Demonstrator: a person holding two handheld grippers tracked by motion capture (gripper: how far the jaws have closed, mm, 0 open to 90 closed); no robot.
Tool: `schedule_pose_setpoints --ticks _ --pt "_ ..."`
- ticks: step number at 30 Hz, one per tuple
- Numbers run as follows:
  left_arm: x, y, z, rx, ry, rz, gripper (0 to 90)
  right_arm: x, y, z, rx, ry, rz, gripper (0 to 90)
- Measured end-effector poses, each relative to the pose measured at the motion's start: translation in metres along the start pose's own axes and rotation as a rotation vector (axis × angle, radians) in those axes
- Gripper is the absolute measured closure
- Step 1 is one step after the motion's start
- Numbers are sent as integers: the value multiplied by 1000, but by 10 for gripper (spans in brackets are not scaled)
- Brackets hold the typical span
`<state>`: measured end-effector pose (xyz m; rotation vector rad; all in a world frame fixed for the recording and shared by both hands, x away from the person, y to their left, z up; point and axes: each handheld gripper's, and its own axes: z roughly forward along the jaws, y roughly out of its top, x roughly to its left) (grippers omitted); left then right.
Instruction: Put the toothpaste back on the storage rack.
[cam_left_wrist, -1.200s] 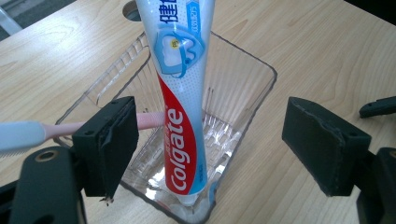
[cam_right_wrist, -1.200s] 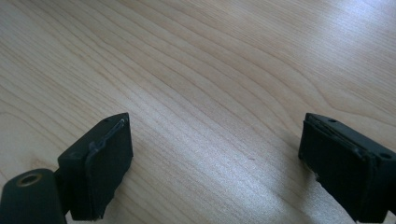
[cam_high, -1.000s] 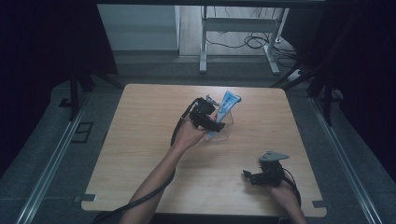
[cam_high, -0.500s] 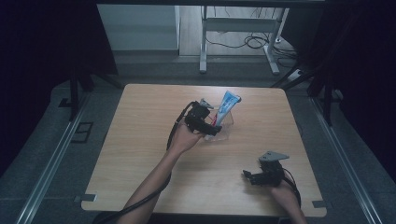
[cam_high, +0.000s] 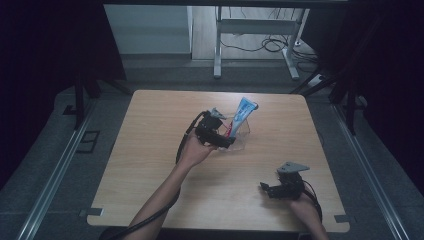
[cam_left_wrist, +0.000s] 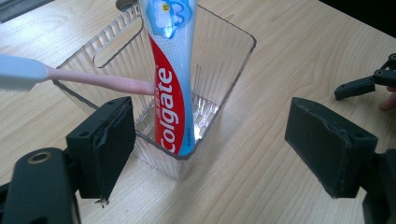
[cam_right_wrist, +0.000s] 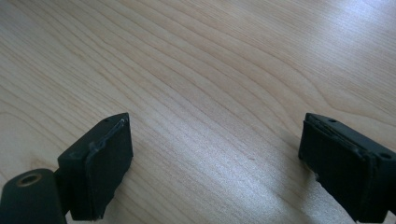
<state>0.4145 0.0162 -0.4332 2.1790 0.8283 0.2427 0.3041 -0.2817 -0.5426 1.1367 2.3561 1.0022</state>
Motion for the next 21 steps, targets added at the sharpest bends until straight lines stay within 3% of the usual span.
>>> schedule_pose_setpoints --ticks 21 --pt "-4 -18 -21 -11 2 13 165 0 0 0 1 1 1 97"
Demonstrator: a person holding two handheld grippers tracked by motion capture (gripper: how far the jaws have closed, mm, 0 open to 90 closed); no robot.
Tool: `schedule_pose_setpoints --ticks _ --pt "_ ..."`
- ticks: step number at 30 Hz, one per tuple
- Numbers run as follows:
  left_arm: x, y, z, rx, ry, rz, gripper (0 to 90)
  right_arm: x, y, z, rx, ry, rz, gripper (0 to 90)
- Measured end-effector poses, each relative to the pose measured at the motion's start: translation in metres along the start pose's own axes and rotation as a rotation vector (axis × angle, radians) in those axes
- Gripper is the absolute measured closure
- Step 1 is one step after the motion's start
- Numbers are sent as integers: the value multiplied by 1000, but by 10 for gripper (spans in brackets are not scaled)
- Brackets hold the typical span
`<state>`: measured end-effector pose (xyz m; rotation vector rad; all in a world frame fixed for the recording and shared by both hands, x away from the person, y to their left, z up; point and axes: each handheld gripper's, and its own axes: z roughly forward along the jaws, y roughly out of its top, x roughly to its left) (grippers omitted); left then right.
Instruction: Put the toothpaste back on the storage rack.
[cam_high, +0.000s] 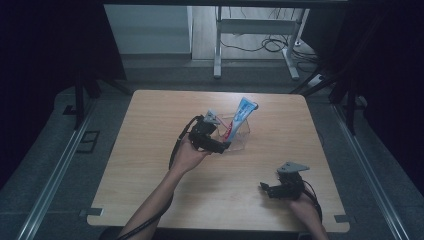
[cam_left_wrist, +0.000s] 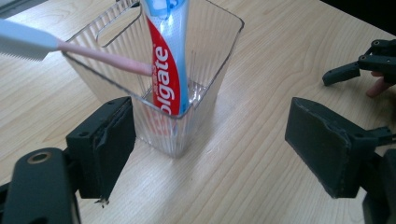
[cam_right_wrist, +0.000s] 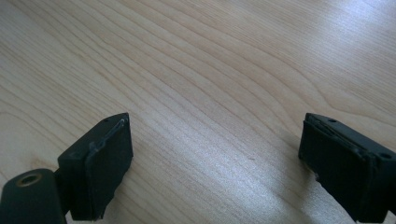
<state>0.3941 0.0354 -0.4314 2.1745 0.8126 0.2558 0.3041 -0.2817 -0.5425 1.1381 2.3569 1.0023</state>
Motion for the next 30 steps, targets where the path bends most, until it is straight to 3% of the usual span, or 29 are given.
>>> schedule_pose_setpoints --ticks 11,30 --pt "4 -15 -15 -10 26 -4 166 0 0 0 0 0 -1 97" --pt "4 -41 -27 -16 20 -11 178 0 0 0 -1 0 -1 97"
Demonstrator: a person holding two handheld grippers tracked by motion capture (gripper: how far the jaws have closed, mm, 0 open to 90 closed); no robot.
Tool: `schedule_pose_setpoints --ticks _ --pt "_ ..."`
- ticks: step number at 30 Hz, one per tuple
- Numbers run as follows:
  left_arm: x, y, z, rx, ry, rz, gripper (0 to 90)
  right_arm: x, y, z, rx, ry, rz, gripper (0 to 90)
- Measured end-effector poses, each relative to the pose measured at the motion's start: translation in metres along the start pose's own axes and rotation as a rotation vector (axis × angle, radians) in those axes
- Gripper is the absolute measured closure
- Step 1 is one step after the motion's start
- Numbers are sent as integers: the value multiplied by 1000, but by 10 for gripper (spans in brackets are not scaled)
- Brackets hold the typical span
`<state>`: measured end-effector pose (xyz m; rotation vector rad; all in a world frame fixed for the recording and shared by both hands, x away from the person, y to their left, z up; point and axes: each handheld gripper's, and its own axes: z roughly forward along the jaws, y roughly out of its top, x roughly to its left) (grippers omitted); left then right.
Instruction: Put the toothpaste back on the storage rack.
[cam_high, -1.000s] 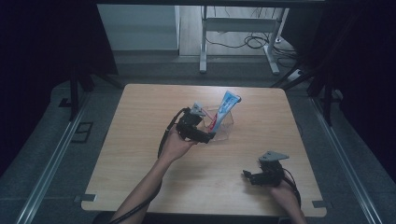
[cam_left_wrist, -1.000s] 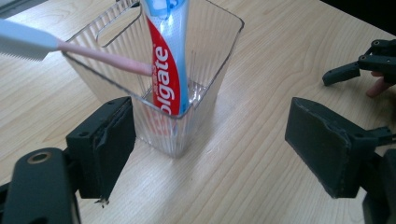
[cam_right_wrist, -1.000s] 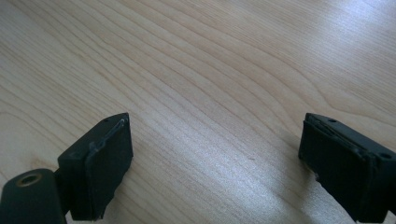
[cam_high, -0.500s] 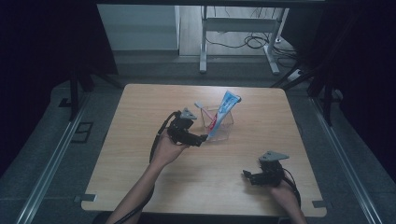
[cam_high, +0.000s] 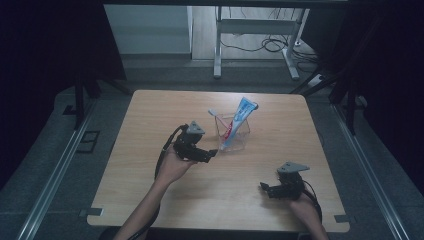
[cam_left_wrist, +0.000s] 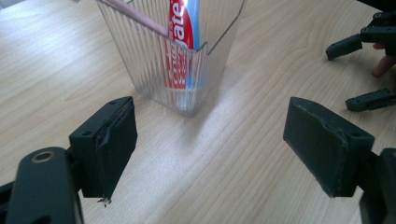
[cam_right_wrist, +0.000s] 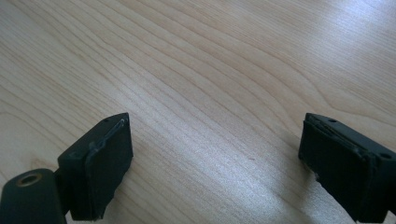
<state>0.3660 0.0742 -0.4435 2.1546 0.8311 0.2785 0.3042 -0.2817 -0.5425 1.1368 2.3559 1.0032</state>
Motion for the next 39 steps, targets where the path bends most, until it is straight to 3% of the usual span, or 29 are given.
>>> schedule_pose_setpoints --ticks 9,29,39 --pt "2 -11 -7 -14 7 1 179 0 0 0 1 1 1 97" --pt "5 -60 -15 -29 41 -42 178 0 0 0 0 0 3 97" --pt "2 -80 -16 -12 72 -37 177 0 0 0 -1 0 3 97"
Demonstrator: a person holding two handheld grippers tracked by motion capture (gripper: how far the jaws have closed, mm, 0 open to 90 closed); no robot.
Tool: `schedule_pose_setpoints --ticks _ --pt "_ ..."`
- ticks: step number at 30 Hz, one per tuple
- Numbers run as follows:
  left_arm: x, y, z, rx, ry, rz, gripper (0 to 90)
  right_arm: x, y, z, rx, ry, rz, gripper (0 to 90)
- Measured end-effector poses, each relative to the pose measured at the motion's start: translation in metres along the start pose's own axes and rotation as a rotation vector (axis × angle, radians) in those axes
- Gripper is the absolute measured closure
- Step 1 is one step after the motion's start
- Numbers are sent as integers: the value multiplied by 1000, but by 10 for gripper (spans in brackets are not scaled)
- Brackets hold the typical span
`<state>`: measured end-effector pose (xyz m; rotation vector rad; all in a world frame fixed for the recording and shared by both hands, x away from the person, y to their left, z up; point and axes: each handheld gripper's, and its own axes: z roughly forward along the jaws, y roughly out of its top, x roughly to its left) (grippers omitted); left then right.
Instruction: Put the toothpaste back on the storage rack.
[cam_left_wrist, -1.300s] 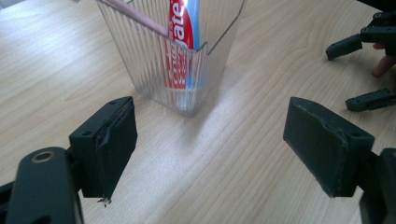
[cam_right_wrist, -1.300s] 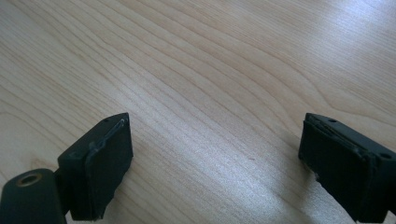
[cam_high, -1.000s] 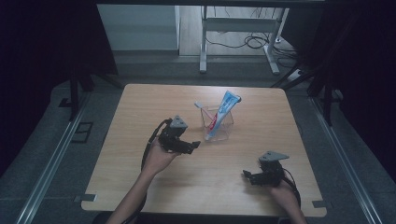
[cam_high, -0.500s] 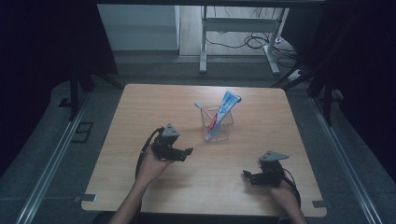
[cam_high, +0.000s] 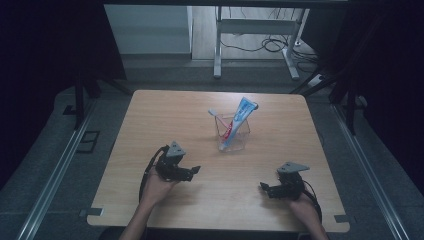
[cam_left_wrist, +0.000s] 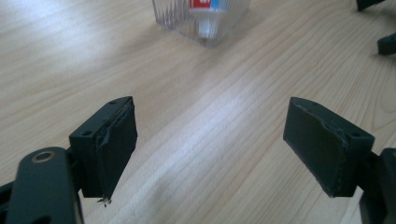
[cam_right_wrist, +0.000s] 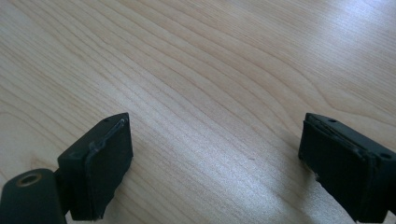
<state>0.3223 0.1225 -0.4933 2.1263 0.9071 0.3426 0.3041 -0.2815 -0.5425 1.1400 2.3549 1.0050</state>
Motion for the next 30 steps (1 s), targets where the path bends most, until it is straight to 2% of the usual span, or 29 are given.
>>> schedule_pose_setpoints --ticks 6,15,22,28,30 --pt "-2 -13 3 7 -3 1 176 0 0 0 1 0 1 97" --pt "-4 -32 9 31 -3 -18 171 0 0 0 1 0 2 97" --pt "-6 -47 19 80 10 -26 168 0 0 0 0 0 0 97" --pt "-9 -49 21 89 40 8 156 0 0 0 1 0 0 97" --pt "-9 -49 21 90 43 4 152 0 0 0 1 1 0 97"
